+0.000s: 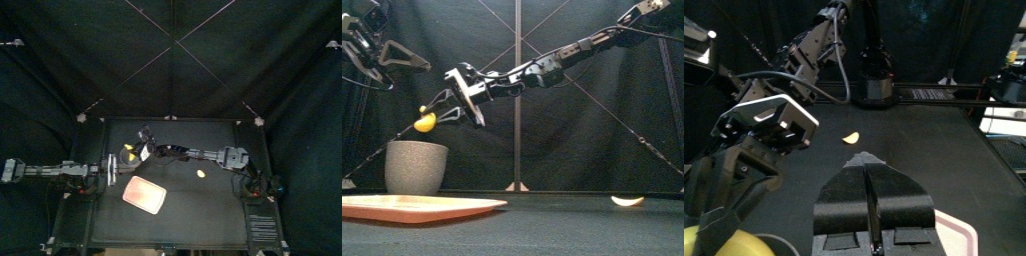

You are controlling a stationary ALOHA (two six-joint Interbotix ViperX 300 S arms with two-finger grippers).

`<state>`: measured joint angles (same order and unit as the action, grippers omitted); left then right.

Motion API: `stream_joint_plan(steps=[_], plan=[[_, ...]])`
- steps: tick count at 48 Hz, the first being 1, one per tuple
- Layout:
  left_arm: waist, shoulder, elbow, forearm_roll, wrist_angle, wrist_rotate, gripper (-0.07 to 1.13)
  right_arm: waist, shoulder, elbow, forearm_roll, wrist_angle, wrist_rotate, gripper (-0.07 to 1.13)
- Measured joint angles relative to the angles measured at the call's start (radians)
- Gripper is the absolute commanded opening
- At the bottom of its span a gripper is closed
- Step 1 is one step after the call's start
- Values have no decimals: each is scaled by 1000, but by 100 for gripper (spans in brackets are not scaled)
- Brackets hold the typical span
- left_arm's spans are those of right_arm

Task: Pick the banana then place it in the grey bowl
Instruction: Drop banana in the grey bowl and return to neutral

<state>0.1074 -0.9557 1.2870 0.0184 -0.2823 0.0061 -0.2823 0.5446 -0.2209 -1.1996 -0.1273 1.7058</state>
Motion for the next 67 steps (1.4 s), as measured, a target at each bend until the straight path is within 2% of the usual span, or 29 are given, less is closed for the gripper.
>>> stream_joint_plan(steps=[6,11,20,28,42,52,67], plan=[[0,0,0,0,0,0,-1,-5,6,-5,-8,-8,-2,88],[0,0,-3,0,-2,0,-1,-5,6,11,-9,-9,-2,95],[2,0,-6,0,-2,0,-1,-6,-9,66,-25,-14,-25,95],[0,-2,-6,0,-2,-2,-1,-9,-106,172,-29,-15,-55,95],[2,-2,-6,0,2,0,-1,-11,-408,514,-37,-28,-121,95],[3,0,-6,0,5,0,-1,0,-620,727,-71,-41,-213,95],[8,0,20,-12,14,-6,-1,14,-905,965,-12,-40,-241,95]])
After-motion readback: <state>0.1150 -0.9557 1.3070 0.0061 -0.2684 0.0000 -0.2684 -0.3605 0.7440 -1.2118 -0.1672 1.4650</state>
